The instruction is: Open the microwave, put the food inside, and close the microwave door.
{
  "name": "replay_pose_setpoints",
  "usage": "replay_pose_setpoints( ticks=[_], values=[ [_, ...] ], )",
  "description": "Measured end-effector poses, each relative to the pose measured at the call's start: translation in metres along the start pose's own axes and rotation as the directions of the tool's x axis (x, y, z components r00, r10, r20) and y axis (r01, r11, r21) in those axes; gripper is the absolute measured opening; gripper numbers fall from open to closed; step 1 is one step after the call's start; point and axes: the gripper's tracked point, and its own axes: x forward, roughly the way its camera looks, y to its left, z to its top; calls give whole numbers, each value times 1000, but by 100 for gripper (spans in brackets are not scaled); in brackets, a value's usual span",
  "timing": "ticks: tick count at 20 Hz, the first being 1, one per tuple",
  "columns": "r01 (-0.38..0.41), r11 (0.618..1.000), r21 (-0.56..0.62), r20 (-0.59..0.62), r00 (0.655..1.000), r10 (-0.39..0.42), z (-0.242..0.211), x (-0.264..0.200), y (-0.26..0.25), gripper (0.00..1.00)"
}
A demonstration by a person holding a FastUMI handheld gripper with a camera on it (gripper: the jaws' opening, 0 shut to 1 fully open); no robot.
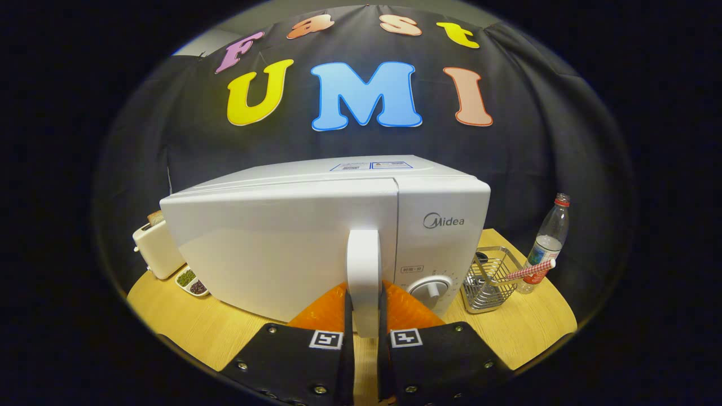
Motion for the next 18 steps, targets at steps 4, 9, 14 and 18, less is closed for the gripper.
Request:
replay_pose_setpoints(
  ticks=[4, 9, 14, 18],
  values=[
    [-34, 999, -16, -19, 999, 34, -2, -2, 1, 11],
    [2, 1000, 16, -37, 999, -1, 0, -2, 1, 11],
    [3, 1000, -23, -29, 1000, -4, -1, -3, 1, 11],
    [8, 997, -81, -11, 1000, -9, -10, -25, 5, 11]
  ],
)
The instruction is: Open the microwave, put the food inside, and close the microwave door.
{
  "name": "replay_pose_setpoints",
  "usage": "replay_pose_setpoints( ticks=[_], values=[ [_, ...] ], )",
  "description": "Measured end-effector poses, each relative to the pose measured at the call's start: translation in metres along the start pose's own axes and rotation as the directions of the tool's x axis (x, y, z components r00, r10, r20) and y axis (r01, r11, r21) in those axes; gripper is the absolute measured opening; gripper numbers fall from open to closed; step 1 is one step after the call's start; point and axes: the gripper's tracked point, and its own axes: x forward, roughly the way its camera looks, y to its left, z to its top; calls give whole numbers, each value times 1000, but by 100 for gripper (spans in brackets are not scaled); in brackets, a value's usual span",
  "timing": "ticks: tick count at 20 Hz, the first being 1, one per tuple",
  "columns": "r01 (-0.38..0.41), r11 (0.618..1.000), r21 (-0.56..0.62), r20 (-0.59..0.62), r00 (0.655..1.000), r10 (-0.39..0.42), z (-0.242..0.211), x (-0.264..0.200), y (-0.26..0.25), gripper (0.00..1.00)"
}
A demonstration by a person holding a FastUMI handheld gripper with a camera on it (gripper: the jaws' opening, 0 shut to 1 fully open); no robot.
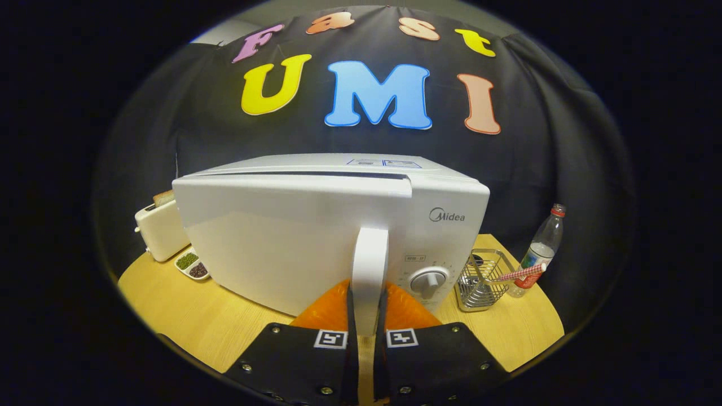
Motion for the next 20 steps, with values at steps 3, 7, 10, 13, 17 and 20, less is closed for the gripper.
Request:
replay_pose_setpoints(
  ticks=[3, 7, 10, 13, 17, 20],
  values=[
    [19, 999, 50, -15, 1000, -18, -3, -9, 3, 11],
    [22, 997, 78, -30, 999, -19, -10, -30, 12, 13],
    [5, 994, 112, -48, 999, 1, -18, -47, 23, 22],
    [1, 994, 114, -56, 998, 5, -23, -66, 35, 24],
    [12, 995, 100, -54, 999, -6, -31, -91, 50, 25],
    [15, 993, 114, -48, 999, -9, -36, -108, 64, 25]
  ],
)
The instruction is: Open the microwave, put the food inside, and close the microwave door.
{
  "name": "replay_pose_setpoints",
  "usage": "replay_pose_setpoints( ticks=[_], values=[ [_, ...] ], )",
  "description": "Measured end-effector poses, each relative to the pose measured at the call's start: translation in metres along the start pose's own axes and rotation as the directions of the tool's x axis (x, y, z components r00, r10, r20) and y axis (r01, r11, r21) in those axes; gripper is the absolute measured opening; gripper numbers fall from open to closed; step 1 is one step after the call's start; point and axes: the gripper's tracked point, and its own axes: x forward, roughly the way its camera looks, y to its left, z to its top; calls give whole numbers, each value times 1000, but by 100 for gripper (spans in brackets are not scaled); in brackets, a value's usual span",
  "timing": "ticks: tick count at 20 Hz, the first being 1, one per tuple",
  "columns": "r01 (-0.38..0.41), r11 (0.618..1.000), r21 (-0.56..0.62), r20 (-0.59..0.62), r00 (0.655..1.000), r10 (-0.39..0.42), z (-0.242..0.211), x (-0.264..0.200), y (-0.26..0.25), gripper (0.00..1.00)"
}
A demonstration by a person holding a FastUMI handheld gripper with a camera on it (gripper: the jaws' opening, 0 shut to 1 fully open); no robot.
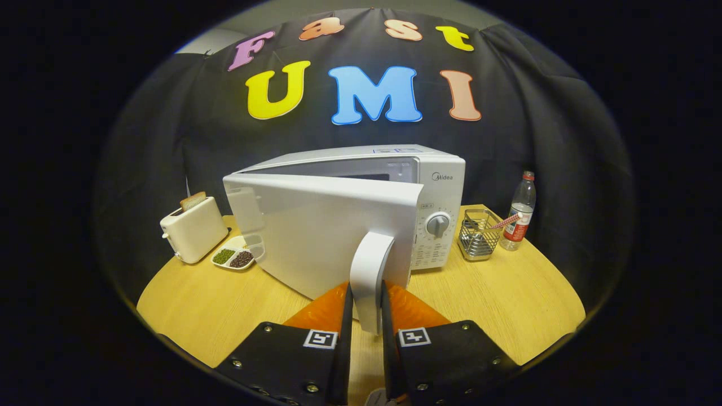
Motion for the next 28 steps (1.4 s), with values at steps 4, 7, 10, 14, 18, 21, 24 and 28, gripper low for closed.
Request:
replay_pose_setpoints(
  ticks=[4, 7, 10, 14, 18, 21, 24, 28],
  values=[
    [-3, 1000, 15, -3, 1000, 3, -11, -20, 19, 25],
    [-2, 1000, 7, -4, 1000, 2, -18, -34, 33, 25],
    [-3, 1000, 6, -4, 1000, 3, -27, -46, 48, 25],
    [-9, 1000, 6, -1, 1000, 9, -38, -63, 76, 25],
    [-25, 999, 28, 1, 1000, 25, -48, -75, 105, 25],
    [-44, 999, 31, -4, 999, 44, -54, -81, 130, 25],
    [-69, 997, 19, -18, 997, 70, -64, -86, 156, 25],
    [-90, 996, -28, -18, 996, 89, -72, -93, 185, 25]
  ],
)
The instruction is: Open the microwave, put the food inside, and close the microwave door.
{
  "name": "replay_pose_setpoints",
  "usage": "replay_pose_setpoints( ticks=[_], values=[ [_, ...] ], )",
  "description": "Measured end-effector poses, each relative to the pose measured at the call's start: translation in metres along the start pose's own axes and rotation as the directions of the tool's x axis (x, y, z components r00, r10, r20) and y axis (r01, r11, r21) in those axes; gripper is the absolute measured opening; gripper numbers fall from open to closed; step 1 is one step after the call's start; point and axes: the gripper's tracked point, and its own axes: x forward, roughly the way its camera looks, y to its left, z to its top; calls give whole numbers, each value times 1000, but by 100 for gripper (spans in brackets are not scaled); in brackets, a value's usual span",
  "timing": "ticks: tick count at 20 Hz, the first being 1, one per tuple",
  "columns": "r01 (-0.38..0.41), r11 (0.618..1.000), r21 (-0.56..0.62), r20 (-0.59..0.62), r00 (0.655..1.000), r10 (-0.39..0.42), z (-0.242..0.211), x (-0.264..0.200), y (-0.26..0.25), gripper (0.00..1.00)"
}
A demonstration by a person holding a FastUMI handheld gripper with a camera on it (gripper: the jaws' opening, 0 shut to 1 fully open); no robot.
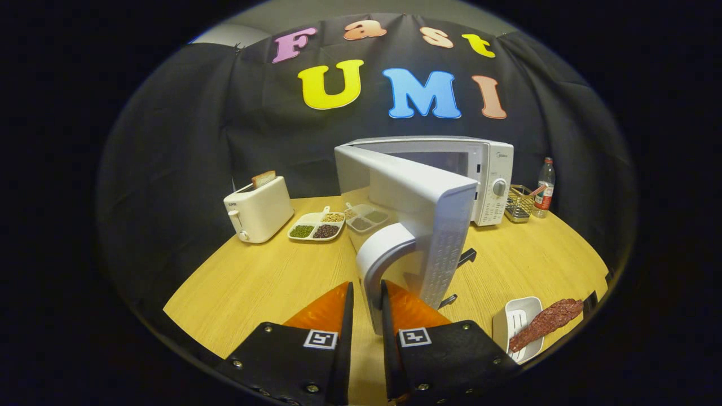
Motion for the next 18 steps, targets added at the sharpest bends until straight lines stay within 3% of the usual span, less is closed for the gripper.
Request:
replay_pose_setpoints(
  ticks=[6, 15, 17, 18],
  values=[
    [-19, 999, -31, -6, 1000, 19, -7, -10, 37, 26],
    [-110, 991, -72, -36, 994, 107, -13, -18, 79, 26],
    [-177, 982, -61, -43, 984, 175, -14, -23, 90, 26],
    [-260, 965, -47, -50, 965, 257, -15, -27, 106, 26]
  ],
)
